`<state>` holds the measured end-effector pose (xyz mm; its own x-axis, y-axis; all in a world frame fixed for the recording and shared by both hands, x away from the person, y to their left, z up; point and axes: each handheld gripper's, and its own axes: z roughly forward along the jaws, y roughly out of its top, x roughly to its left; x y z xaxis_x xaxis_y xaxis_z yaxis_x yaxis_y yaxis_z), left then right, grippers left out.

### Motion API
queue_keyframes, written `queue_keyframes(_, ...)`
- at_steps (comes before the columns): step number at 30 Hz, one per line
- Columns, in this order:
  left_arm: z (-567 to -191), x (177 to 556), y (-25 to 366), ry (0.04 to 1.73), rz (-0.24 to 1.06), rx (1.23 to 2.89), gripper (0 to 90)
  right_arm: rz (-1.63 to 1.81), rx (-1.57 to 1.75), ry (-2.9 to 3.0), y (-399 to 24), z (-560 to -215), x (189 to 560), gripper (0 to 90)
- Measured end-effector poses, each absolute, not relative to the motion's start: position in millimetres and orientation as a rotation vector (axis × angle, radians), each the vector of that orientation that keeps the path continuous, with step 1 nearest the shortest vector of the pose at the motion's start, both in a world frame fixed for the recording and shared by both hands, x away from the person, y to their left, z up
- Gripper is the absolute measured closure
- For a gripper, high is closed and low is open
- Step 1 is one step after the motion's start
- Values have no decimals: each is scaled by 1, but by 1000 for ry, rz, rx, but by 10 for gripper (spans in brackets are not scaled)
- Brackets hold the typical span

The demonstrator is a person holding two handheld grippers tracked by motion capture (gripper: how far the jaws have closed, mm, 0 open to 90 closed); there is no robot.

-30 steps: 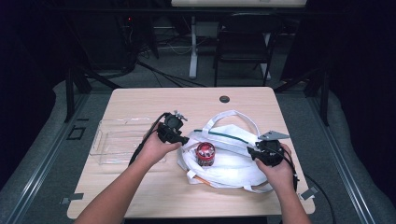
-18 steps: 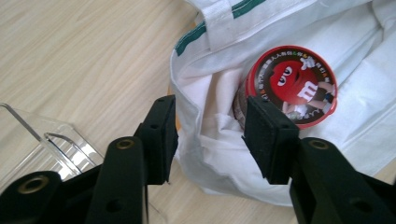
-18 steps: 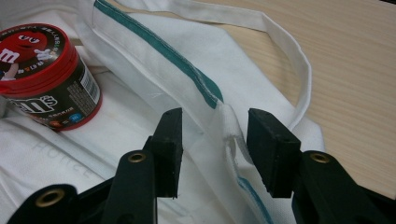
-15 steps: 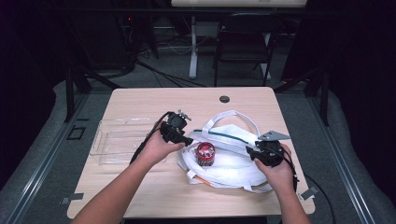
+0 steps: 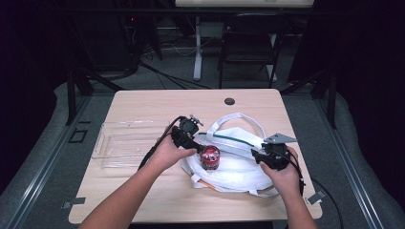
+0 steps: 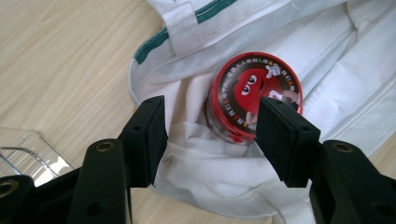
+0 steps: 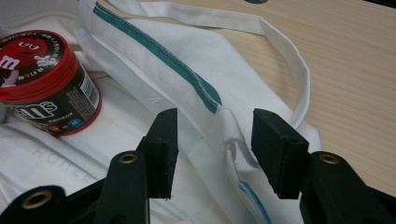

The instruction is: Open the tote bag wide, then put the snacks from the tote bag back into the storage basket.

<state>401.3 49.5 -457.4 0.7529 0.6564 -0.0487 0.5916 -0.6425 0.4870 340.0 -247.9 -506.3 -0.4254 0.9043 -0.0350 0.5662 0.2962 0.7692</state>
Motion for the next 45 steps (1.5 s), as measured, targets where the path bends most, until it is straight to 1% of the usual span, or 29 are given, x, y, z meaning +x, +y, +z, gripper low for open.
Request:
queue_keyframes(12,-460,396,35,909,168,2497,417,953,1319,2105,-248,-507,340,509)
queue_keyframes(24,-466,393,17,900,151,2510,379,960,1321,2106,-248,-507,340,506)
queue_keyframes(31,-471,392,7,923,130,2511,372,963,1323,2109,-248,-508,341,502)
queue_keyframes(42,-481,393,-3,959,141,2531,371,958,1320,2119,-248,-509,341,501)
queue_keyframes(45,-482,393,-5,960,150,2531,355,961,1324,2116,-248,-509,341,502)
